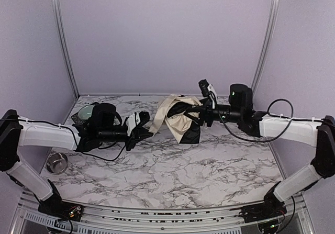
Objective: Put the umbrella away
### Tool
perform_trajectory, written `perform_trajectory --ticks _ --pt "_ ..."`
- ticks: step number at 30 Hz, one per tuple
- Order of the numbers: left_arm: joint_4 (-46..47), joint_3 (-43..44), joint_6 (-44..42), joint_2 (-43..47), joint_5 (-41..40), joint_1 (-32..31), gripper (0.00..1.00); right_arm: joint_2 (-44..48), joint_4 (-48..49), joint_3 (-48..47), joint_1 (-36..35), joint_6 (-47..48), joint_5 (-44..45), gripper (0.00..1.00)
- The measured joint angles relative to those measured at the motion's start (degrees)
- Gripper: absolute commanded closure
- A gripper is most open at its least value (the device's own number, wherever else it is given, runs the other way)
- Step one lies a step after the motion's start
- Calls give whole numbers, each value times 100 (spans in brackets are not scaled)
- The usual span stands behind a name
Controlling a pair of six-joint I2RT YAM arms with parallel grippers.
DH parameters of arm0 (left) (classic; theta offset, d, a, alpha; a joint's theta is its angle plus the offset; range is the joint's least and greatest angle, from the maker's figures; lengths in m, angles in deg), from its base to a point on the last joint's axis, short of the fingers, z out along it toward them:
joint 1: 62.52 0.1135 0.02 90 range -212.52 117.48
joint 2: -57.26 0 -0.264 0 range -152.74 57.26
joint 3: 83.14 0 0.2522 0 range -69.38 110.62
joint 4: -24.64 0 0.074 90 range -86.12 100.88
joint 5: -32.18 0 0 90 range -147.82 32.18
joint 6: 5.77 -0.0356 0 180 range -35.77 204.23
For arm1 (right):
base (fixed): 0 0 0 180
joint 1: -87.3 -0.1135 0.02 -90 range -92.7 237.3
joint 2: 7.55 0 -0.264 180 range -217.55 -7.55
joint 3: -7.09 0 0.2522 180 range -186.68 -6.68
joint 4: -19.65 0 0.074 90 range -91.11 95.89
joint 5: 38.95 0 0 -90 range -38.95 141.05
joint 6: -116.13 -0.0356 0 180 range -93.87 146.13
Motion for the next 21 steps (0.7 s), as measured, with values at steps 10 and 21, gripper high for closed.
perform_trajectory --ticks 10,21 --pt "-2162 334 4 -1189 -1165 9 100 -2809 1569 656 101 -953 1252 100" --pt "-3532 1106 221 -1377 -990 -17 100 -3246 1585 365 164 -723 1464 47"
